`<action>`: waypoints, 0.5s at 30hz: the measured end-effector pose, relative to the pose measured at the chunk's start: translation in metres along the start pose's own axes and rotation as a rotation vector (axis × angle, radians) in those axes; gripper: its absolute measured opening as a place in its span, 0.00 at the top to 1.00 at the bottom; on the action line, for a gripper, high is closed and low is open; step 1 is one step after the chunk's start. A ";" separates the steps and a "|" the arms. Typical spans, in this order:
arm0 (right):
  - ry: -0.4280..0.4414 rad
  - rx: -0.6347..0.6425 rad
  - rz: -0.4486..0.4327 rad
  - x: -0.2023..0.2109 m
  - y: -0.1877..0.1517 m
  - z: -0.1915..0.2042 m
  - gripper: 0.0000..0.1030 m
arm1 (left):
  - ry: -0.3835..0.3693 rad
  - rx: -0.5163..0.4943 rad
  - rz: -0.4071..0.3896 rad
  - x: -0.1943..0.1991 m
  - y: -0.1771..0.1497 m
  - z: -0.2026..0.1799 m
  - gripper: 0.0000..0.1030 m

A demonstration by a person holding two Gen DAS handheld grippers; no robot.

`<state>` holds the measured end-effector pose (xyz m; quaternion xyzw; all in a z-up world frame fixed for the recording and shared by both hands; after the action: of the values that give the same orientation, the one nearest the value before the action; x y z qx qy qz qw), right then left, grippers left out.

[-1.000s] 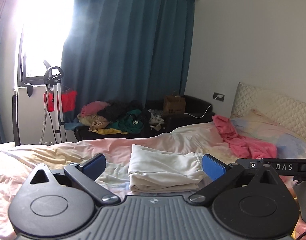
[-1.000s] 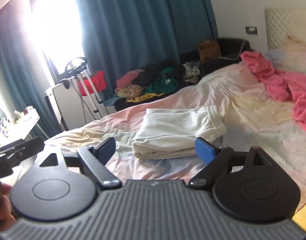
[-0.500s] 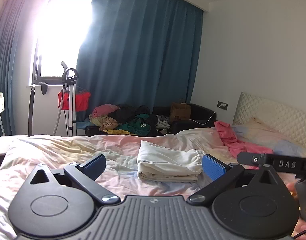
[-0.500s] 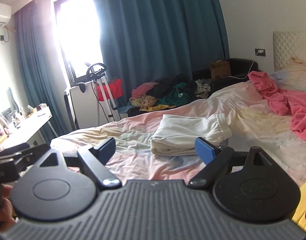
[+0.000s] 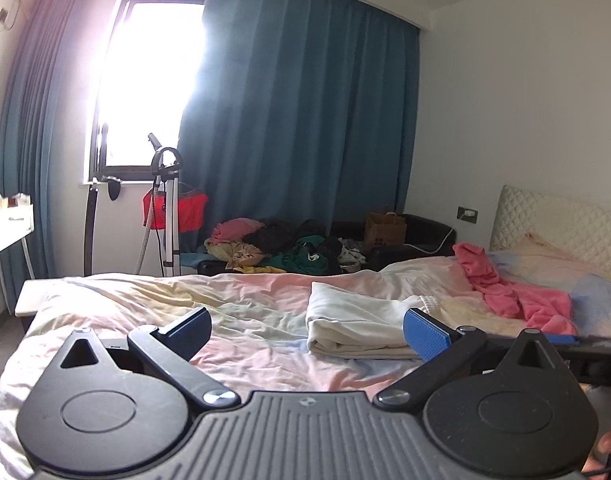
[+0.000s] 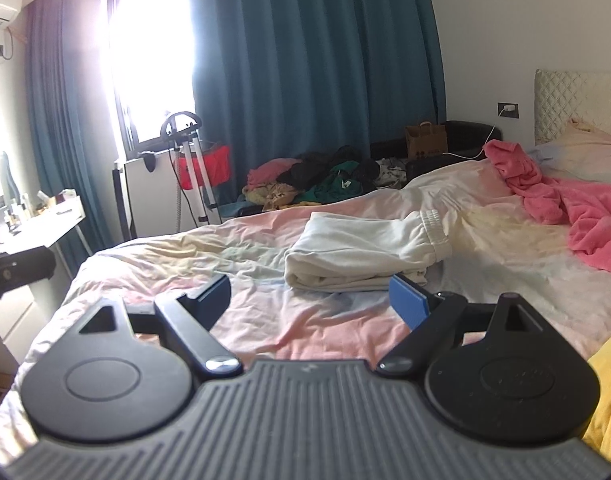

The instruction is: Fold clothes

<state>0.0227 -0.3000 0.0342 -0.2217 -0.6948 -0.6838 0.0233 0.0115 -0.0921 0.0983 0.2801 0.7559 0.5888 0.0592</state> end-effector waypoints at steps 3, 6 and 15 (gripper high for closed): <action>-0.010 0.009 -0.002 -0.001 -0.004 0.005 0.15 | 0.013 -0.002 -0.013 0.000 -0.001 0.003 0.00; -0.021 0.021 0.002 -0.004 -0.008 0.009 0.15 | 0.012 -0.022 -0.004 -0.005 -0.003 -0.001 0.00; -0.038 0.005 0.012 -0.004 -0.010 0.008 0.15 | 0.001 -0.016 0.015 -0.022 -0.011 -0.001 0.00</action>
<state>0.0253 -0.2928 0.0224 -0.2386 -0.6956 -0.6775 0.0146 0.0255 -0.1054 0.0833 0.2847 0.7491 0.5955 0.0566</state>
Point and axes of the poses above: each gripper's, at about its wrist camera, not at the fingertips, and x roughly against the way its jaws point, z to its left, y to its top, the point moved 9 cm from there along -x, roughly the way its jaws point, and after that the axes turned 14 degrees about x, right-handed, at the moved point
